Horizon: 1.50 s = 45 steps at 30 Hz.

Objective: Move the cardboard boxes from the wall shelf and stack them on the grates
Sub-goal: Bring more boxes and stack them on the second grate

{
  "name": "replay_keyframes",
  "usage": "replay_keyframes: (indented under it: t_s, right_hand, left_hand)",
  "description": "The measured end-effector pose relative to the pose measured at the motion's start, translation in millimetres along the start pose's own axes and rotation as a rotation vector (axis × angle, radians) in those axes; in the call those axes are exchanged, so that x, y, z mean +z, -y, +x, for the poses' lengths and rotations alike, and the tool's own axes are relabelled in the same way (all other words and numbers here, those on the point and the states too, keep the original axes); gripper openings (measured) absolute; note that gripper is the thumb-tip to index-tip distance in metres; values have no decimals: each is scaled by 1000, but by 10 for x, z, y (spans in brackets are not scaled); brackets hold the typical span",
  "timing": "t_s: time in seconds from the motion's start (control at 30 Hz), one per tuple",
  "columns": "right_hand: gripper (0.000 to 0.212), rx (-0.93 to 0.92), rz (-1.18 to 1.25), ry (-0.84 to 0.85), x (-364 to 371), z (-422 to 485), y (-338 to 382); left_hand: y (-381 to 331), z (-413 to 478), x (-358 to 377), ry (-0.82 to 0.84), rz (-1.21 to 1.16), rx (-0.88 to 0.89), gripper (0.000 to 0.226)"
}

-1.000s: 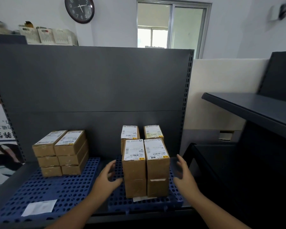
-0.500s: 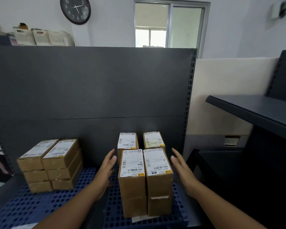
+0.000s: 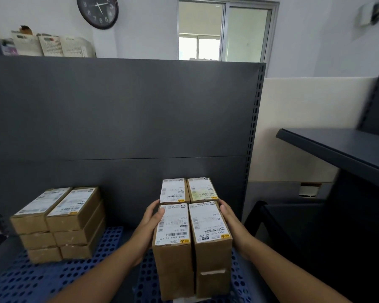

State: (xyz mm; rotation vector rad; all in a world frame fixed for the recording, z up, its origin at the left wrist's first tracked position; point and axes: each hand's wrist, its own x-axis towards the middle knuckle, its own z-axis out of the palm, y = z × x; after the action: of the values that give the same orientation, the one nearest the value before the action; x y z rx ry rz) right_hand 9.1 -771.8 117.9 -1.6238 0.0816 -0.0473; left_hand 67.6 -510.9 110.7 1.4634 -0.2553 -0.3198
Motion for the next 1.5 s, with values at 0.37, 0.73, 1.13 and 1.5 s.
replay_keyframes:
  t_s: [0.37,0.73,1.13,1.5]
  right_hand:
    - [64,17,-127,-121,-95,-203,156]
    - [52,-453,-737,-194,40,-498,1024]
    - [65,-728,-759,-12,1490,-773,1237]
    - [78,-525,-595,105,2807,-347,642]
  left_hand:
    - [-127,-219,16,-119,122,19,60]
    - [-701,-837,-294,-381,628,352,59]
    - [-732,-1848,-1326,-657,931,371,73]
    - [-398,-1948,-2747,-758,765,188,92]
